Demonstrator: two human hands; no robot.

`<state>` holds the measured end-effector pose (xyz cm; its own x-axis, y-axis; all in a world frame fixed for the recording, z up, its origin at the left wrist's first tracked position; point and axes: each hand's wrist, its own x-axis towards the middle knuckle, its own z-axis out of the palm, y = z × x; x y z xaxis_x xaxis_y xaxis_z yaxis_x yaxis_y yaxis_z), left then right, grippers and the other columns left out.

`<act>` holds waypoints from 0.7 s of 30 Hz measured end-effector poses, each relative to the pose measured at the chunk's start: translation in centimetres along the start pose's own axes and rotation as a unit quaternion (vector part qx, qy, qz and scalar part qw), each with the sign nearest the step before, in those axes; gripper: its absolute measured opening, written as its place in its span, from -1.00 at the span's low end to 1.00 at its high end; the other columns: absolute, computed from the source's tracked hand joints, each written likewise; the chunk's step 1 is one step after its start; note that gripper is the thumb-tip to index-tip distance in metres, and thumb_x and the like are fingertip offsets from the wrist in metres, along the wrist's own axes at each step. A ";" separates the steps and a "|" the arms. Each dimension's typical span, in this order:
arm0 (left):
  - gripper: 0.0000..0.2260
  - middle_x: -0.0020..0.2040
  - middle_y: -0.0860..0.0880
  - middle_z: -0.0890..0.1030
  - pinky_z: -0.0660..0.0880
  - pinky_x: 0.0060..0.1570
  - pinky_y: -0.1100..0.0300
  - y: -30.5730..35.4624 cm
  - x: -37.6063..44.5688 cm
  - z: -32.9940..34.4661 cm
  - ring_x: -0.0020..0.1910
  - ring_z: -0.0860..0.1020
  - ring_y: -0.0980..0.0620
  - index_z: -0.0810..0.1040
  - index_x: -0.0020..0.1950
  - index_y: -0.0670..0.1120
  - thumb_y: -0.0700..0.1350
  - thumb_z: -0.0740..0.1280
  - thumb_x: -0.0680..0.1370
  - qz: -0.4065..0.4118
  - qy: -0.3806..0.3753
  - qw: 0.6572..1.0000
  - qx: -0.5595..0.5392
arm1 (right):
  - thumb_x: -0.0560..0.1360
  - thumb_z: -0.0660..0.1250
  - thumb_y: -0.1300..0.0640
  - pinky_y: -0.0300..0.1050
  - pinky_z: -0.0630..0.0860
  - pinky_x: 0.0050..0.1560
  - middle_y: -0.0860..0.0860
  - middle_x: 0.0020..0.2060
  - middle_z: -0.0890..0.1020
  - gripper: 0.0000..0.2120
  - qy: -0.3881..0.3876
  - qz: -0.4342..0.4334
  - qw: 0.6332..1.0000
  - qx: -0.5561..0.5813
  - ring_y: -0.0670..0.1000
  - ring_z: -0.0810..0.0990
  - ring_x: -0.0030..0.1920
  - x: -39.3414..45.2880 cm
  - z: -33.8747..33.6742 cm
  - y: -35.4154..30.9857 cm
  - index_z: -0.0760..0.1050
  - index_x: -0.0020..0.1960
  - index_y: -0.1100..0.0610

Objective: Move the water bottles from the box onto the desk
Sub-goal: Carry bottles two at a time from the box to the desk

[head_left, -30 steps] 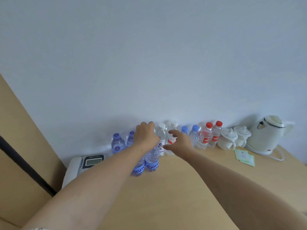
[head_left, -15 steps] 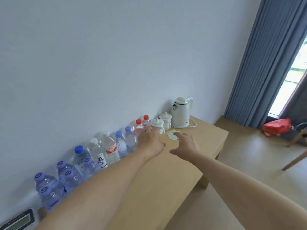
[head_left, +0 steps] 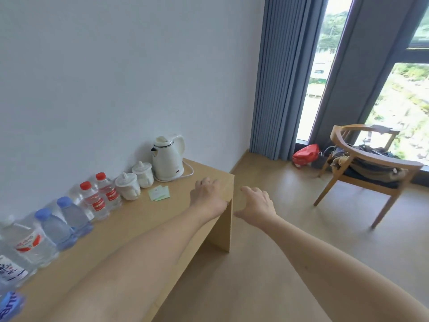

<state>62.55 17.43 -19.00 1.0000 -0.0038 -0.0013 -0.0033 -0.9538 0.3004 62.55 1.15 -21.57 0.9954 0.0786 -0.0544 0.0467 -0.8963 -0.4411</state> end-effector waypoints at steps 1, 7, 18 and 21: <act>-0.40 0.48 -0.10 0.38 0.39 0.33 -0.06 2.0 0.7 0.7 0.48 0.29 -0.16 0.38 0.50 0.01 0.17 0.42 0.52 0.005 -0.007 1.000 -0.001 | 0.38 0.50 -0.13 0.08 0.39 0.29 0.07 0.38 0.46 -0.20 0.002 0.015 1.000 0.002 0.18 0.35 0.39 0.0 -0.8 2.2 0.26 0.54 -0.06; -0.39 0.57 -0.16 0.30 0.34 0.41 -0.07 13.7 4.2 5.7 0.53 0.23 -0.17 0.33 0.56 0.01 0.18 0.37 0.56 0.071 -0.051 0.996 -0.009 | 0.42 0.44 -0.23 0.07 0.38 0.33 0.07 0.36 0.48 -0.25 0.044 0.127 0.990 0.038 0.15 0.37 0.39 0.1 -6.3 14.1 0.29 0.52 -0.05; -0.45 0.48 -0.11 0.39 0.34 0.39 -0.03 33.9 11.9 13.2 0.48 0.30 -0.14 0.40 0.51 0.01 0.15 0.37 0.55 0.233 -0.121 0.965 0.002 | 0.47 0.42 -0.20 0.11 0.44 0.36 0.05 0.36 0.50 -0.34 0.132 0.303 0.940 0.082 0.12 0.42 0.38 0.2 -13.6 31.9 0.35 0.49 0.00; -0.45 0.47 -0.11 0.41 0.36 0.40 -0.06 39.6 15.1 15.4 0.48 0.31 -0.14 0.41 0.50 0.02 0.14 0.38 0.55 0.280 -0.136 0.950 -0.004 | 0.48 0.41 -0.20 0.09 0.46 0.33 0.04 0.35 0.52 -0.35 0.153 0.353 0.920 0.079 0.13 0.45 0.37 1.3 -15.9 36.8 0.35 0.49 -0.01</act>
<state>77.48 -25.02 -21.86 0.8043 -0.5882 -0.0848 -0.5332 -0.7773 0.3340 66.88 -38.62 -23.62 0.7511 -0.6465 -0.1335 -0.6091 -0.6006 -0.5180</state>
